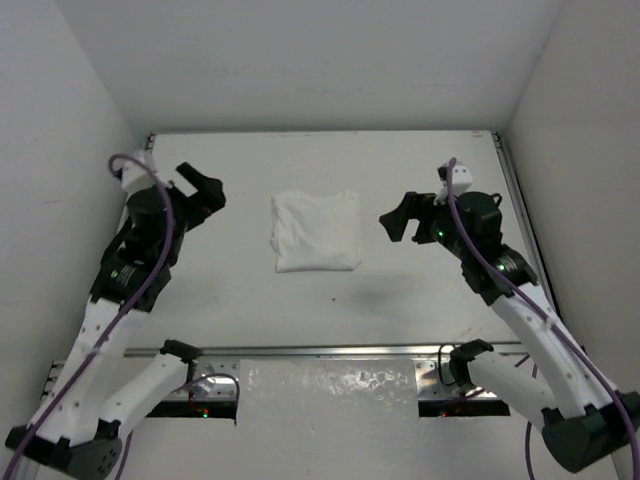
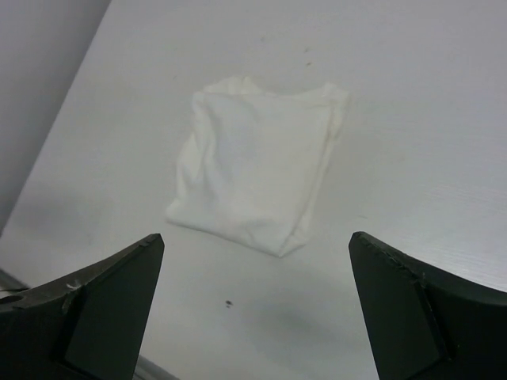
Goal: Fold and stack the t-shirts
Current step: Smooth out wrinkles on the folded tshirt
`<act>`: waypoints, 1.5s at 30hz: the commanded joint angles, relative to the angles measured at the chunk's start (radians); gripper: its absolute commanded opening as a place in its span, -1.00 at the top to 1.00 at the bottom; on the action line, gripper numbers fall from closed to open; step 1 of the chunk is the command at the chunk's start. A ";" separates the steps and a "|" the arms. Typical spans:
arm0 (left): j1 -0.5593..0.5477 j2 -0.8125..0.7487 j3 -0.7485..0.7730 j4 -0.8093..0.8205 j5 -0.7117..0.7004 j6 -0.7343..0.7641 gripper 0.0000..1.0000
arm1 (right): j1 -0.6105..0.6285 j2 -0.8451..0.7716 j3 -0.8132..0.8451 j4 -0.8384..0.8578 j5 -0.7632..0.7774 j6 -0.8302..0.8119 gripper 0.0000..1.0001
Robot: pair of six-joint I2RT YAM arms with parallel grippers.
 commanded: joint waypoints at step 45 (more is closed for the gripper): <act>0.001 -0.310 -0.206 -0.120 -0.317 0.073 -1.00 | 0.005 -0.359 -0.102 -0.417 0.380 -0.091 -0.98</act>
